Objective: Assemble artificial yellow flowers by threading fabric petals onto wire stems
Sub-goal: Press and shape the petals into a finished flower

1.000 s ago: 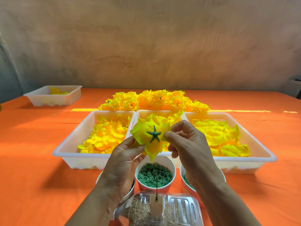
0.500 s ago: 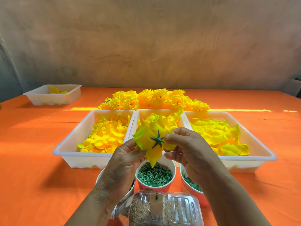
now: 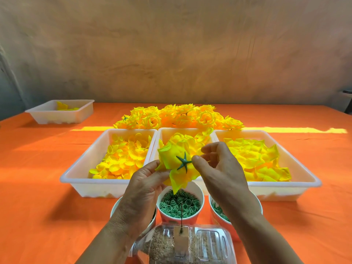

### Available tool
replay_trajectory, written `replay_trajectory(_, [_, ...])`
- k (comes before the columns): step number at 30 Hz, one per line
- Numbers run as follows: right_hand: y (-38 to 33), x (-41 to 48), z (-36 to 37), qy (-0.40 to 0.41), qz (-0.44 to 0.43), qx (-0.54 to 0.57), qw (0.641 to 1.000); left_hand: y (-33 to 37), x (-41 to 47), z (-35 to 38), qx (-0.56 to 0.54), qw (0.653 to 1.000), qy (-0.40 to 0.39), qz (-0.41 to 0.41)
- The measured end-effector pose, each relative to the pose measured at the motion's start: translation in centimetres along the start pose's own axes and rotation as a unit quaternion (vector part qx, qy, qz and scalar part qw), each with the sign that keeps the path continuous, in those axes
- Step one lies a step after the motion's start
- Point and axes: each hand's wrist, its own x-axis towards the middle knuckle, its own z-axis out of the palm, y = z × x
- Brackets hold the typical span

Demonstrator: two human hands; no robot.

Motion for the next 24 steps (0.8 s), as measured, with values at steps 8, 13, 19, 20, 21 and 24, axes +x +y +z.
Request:
replay_trajectory(8, [-0.23, -0.53, -0.38, -0.019, -0.152, -0.138, 0.979, 0.53, -0.17, 0.49, 0.015, 0.999, 0.035, 0.006])
replay_trajectory(13, [0.21, -0.35, -0.04, -0.009, -0.129, -0.102, 0.986, 0.17, -0.14, 0.4, 0.086, 0.995, 0.052, 0.024])
replay_trajectory(19, [0.56, -0.33, -0.34, -0.024, -0.122, -0.109, 0.986, 0.43, -0.36, 0.52, 0.173, 0.981, 0.071, 0.058])
replay_trajectory(20, [0.56, -0.36, -0.4, -0.029, -0.131, -0.114, 0.984, 0.45, -0.34, 0.52, 0.178, 0.978, 0.086, 0.059])
replay_trajectory(21, [0.53, -0.39, -0.47, -0.035, -0.141, -0.12, 0.982, 0.5, -0.32, 0.53, 0.181, 0.977, 0.095, 0.061])
replay_trajectory(24, [0.46, -0.34, -0.65, -0.04, -0.155, -0.135, 0.978, 0.66, -0.28, 0.7, 0.176, 0.978, 0.096, 0.061])
